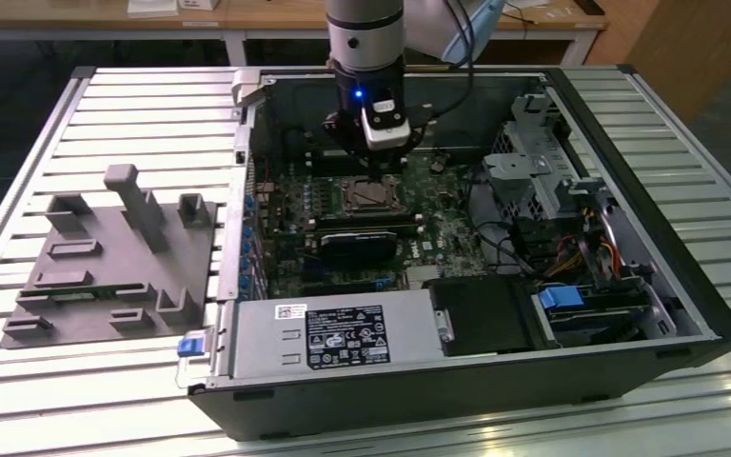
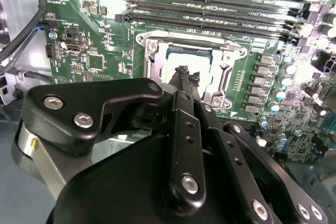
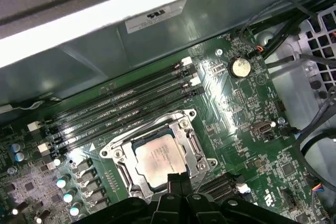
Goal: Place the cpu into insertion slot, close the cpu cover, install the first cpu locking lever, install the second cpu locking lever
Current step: 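Install the second cpu locking lever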
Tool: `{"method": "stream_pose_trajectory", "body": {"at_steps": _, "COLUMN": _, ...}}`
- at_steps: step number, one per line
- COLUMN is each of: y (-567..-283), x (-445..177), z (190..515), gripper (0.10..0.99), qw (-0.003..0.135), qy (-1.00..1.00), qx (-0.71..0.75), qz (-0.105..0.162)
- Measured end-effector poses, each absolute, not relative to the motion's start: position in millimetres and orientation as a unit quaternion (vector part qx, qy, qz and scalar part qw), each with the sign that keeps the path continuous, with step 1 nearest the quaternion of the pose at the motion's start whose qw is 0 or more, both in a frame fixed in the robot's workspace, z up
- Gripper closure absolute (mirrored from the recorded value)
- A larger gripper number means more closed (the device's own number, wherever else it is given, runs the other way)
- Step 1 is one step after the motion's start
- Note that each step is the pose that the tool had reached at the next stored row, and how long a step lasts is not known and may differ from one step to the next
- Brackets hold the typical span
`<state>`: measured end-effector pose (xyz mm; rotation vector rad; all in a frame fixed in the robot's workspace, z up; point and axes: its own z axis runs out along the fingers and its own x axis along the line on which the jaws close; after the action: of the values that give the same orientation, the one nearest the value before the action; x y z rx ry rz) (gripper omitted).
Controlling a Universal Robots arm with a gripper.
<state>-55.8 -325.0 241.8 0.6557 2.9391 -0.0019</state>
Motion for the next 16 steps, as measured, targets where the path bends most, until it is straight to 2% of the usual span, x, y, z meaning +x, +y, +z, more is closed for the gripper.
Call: {"method": "stream_pose_trajectory", "body": {"at_steps": 16, "y": -356.5, "x": -55.8, "z": 241.7, "gripper": 0.984, "qw": 0.065, "qy": 0.974, "qx": 0.217, "qz": -0.001}}
